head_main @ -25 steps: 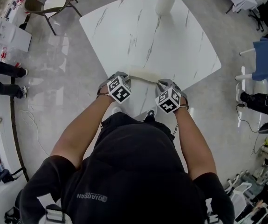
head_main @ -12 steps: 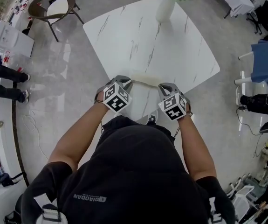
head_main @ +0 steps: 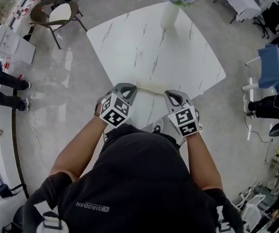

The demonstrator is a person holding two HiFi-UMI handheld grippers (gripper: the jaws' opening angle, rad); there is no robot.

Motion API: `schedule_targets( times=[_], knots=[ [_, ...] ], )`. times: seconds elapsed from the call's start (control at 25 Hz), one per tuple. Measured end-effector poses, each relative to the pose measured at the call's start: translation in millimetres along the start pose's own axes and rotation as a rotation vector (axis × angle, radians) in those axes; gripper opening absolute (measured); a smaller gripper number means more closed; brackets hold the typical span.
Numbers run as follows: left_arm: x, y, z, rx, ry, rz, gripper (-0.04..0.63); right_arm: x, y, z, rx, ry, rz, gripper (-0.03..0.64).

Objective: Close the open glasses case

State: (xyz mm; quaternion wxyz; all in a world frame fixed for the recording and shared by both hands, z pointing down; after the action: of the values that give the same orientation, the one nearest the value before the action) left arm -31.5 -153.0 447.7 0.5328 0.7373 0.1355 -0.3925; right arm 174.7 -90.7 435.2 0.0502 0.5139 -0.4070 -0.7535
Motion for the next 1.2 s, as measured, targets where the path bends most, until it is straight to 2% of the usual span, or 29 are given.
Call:
schedule_targets(
  times=[0.12, 0.32, 0.4, 0.64, 0.92, 1.2],
  knots=[
    [7, -13, 1, -0.003, -0.044, -0.053, 0.005, 5, -14, -1, 0.01, 0.073, -0.066, 0.003],
    [16, -36, 7, 0.013, -0.185, -0.158, 0.005, 14, -35, -2, 0.031, 0.202, -0.204, 0.003],
    [20, -43, 7, 0.007, -0.216, -0.195, 0.003, 15, -43, -5, 0.03, 0.265, -0.264, 0.003],
    [37, -62, 6, -0.02, -0.23, -0.259, 0.003, 15, -60, -12, 0.029, 0.397, -0.347, 0.002],
    [40, -71, 13, -0.01, -0.282, -0.291, 0.003, 13, -63, -8, 0.037, 0.412, -0.357, 0.002],
    [44, -70, 12, 0.006, -0.257, -0.28, 0.004, 13, -60, -8, 0.042, 0.417, -0.35, 0.002]
  ],
)
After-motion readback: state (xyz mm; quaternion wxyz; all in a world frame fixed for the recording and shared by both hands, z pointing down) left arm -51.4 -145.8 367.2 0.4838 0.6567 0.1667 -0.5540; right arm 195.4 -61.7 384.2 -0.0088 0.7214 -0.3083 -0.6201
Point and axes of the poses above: the fingertips, and each gripper's own axes: y forward along the fingers, z to its left, x out of its top, the point moved 10 cm from there along -y, backward along the fingers, and after that the axes turned 3 degrees about z, right-handed, at the moved point
